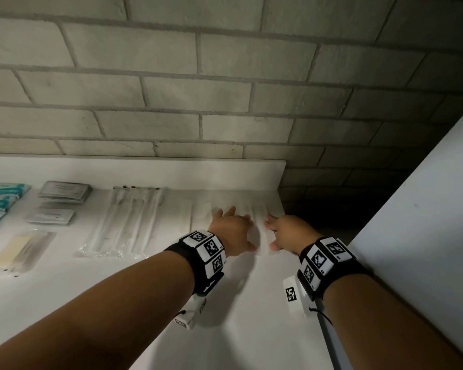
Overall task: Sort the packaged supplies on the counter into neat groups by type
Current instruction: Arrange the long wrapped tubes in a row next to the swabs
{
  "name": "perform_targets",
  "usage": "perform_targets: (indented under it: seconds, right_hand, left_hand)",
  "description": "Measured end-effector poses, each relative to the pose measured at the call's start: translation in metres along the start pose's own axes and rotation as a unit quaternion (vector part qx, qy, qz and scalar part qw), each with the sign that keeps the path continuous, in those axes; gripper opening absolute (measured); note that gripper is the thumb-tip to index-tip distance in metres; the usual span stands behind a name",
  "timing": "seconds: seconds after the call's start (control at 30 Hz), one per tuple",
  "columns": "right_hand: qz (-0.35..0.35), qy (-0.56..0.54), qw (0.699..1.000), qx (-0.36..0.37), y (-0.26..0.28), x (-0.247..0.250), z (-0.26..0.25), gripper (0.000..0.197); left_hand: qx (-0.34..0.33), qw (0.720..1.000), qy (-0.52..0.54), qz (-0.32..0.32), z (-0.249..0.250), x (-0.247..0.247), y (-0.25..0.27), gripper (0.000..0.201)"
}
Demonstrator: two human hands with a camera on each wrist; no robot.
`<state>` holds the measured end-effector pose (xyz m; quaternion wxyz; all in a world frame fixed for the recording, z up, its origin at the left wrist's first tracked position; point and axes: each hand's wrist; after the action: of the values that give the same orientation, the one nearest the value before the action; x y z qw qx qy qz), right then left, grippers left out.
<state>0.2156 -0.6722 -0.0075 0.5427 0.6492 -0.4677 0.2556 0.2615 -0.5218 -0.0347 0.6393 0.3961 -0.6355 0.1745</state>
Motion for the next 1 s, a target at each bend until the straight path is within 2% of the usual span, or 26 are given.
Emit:
perform_targets:
  seconds: [0.23, 0.33, 0.5, 0.67, 0.9, 1.0]
  right_hand:
    - [0.016, -0.002, 1.0, 0.008, 0.002, 0.0, -0.004, 0.066]
    - [0.022, -0.019, 0.999, 0.022, 0.003, 0.005, -0.009, 0.064]
    - [0.085, -0.051, 0.995, 0.015, 0.0, 0.007, -0.015, 0.064]
    - [-0.004, 0.04, 0.999, 0.031, -0.005, -0.01, -0.029, 0.066]
    - [-0.004, 0.022, 0.999, 0.035, -0.002, -0.01, -0.029, 0.066]
    - [0.031, -0.041, 0.998, 0.046, 0.002, -0.008, -0.028, 0.064]
  left_hand:
    - [-0.004, 0.999, 0.025, 0.021, -0.004, 0.005, 0.013, 0.071]
    - [0.019, 0.999, 0.004, 0.044, -0.021, 0.009, 0.023, 0.069]
    - [0.033, 0.999, -0.009, -0.001, -0.036, 0.006, 0.025, 0.069]
    - [0.029, 0.999, -0.003, -0.021, -0.029, -0.002, 0.025, 0.069]
    - [0.028, 1.0, 0.001, -0.015, -0.028, -0.003, 0.024, 0.067]
    - [0.038, 0.999, 0.01, 0.006, -0.033, -0.003, 0.027, 0.069]
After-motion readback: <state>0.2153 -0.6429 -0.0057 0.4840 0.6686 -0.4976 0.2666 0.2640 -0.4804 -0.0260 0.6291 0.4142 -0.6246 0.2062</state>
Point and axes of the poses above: each hand's wrist, its own y-axis away from the middle knuckle, its own x-axis out of the back of the hand, z = x × y, and after that the axes turned 15 degrees about -y, right-handed
